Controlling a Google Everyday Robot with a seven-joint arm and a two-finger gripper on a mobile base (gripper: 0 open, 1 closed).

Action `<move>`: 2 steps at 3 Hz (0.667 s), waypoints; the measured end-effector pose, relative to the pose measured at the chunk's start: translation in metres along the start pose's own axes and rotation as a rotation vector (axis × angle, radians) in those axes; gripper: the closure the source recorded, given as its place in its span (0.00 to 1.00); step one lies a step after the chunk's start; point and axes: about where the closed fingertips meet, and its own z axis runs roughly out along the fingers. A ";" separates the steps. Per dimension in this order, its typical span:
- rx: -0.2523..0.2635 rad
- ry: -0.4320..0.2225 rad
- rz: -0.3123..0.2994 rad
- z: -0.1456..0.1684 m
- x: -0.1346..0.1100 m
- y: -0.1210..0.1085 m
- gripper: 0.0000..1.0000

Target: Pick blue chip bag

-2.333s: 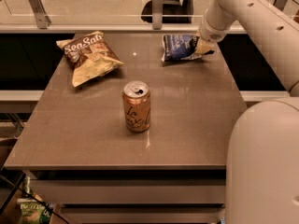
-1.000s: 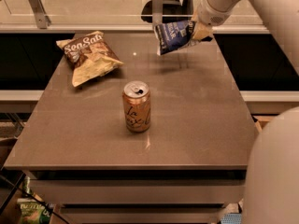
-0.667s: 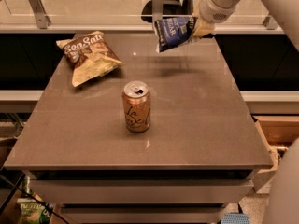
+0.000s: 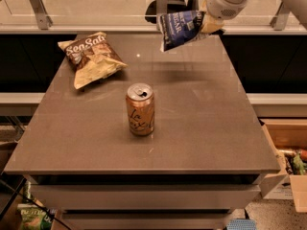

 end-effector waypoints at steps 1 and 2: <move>0.025 0.021 -0.010 -0.012 -0.006 -0.003 1.00; 0.064 0.049 -0.031 -0.028 -0.014 -0.007 1.00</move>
Offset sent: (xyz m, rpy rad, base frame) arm -0.0204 0.0147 0.0477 -0.0838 -0.1133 -0.0228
